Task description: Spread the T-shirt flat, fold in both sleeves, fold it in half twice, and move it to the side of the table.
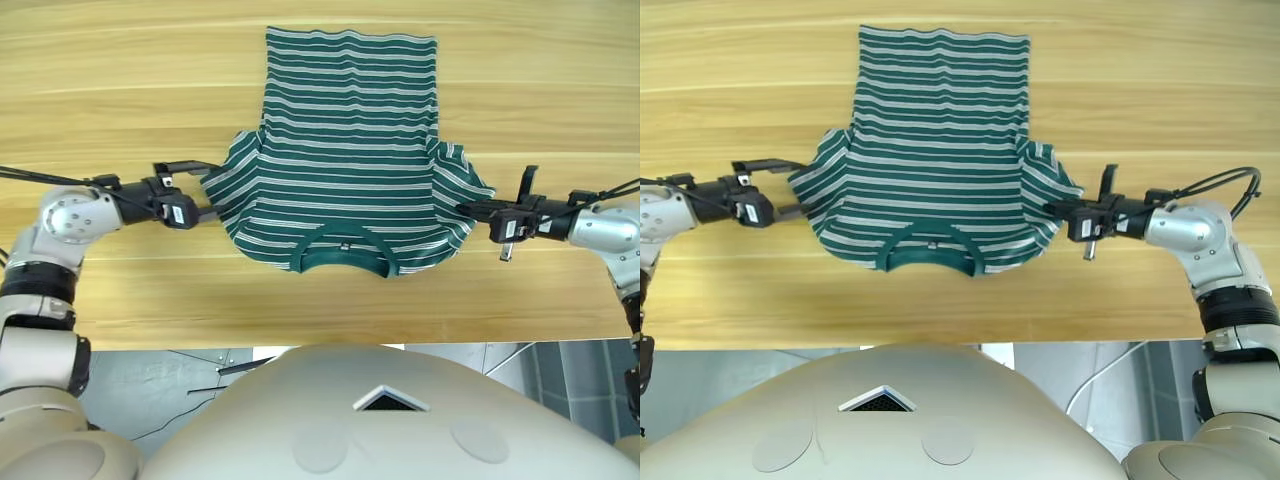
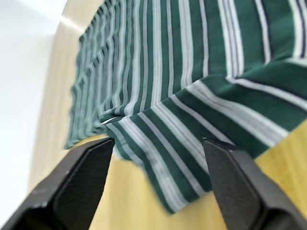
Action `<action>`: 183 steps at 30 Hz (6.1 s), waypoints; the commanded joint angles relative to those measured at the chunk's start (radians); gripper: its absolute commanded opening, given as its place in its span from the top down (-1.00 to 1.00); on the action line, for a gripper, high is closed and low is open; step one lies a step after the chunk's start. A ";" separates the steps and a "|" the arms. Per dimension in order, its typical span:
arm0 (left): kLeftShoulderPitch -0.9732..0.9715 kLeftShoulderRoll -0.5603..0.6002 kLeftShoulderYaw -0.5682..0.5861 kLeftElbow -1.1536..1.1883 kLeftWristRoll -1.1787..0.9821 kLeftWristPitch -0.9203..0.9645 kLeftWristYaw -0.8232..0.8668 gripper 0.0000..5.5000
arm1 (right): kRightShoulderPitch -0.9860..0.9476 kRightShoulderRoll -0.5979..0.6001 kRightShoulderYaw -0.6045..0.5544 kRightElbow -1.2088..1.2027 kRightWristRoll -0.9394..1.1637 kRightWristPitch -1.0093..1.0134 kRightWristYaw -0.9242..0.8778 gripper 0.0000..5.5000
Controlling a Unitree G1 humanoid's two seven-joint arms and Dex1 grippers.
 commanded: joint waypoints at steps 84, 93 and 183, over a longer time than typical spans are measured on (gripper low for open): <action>-0.058 -0.005 -0.139 -0.226 0.200 0.067 0.221 0.99 | 0.031 0.054 0.002 -0.045 0.024 0.005 0.001 1.00; -0.063 -0.054 -0.137 -0.257 0.201 0.133 0.193 0.99 | 0.028 0.059 0.005 -0.050 0.025 0.006 0.001 1.00; -0.167 -0.245 -0.144 -0.044 0.280 0.140 0.304 -0.95 | 0.036 0.031 -0.073 0.146 -0.217 0.095 -0.215 0.44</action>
